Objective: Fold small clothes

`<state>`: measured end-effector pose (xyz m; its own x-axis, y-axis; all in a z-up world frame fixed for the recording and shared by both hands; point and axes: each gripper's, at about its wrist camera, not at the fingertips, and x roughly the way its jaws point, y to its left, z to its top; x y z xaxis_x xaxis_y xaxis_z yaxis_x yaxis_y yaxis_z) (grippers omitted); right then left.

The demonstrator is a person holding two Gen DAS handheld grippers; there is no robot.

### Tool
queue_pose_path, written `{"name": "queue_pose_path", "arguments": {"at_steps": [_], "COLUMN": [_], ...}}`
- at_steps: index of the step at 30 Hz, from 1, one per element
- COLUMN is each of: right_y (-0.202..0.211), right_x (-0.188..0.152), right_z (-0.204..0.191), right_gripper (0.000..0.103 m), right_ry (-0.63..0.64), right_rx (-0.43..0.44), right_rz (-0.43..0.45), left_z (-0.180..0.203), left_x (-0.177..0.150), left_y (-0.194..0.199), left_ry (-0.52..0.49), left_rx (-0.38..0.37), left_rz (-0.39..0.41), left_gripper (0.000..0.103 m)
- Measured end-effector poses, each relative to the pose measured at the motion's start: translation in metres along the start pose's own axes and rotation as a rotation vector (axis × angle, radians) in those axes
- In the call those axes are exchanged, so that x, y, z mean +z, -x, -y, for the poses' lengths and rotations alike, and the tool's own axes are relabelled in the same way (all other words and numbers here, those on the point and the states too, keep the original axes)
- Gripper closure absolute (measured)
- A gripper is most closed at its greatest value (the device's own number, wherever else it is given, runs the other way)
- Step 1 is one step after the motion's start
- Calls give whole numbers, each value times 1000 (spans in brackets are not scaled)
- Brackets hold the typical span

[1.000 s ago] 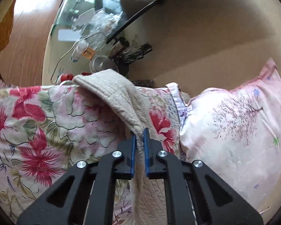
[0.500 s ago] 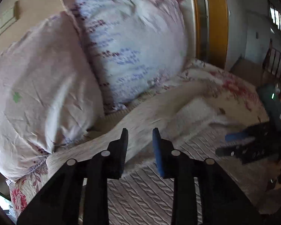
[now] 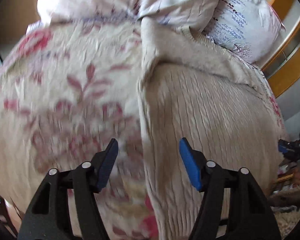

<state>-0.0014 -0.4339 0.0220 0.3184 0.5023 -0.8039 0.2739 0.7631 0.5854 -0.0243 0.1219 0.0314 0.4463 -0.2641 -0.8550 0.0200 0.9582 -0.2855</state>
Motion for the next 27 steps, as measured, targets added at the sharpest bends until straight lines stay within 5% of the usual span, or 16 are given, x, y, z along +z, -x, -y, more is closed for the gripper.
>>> {"name": "queue_pose_path", "arguments": {"at_steps": [5,7,9,13,17,20,21,23,24,27], "right_y": [-9,-10,-10,-3,10,11,7,-3,-8,-20], "right_x": [-25,-31,-30,-1,67,131,151,171,175,164], "right_z": [6,10,9,-11,-37,-55,-60,-63,-63,-63], "right_gripper": [70,89,94,95,95,95,94,74,48,42], "right_ry": [-21,-41,-49,-24,21,8,-17,-56,-85,-108], "right_rx": [155,211,250,349,418,388,354,331,302,298], "right_rz": [-176,-214,-218,-116,72,247,299,340,333,307], "left_z": [1,1,2,5,0,-4,-4,-9,-15,-32], "left_x": [-35,-41,-42,-12,78,153,174,200,203,198], "left_y": [7,7,2,-2,5,-5,-13,-31,-37,-50], "left_ry": [62,90,121,122,94,136,146,195,234,293], "left_rx": [-132,-166,-217,-333,-401,-403,-367,-328,-303,-287], "left_rz": [-61,-92,-135,-137,43,180,205,214,210,175], "left_gripper": [64,70,94,97,97,92,90,80,63,53]}}
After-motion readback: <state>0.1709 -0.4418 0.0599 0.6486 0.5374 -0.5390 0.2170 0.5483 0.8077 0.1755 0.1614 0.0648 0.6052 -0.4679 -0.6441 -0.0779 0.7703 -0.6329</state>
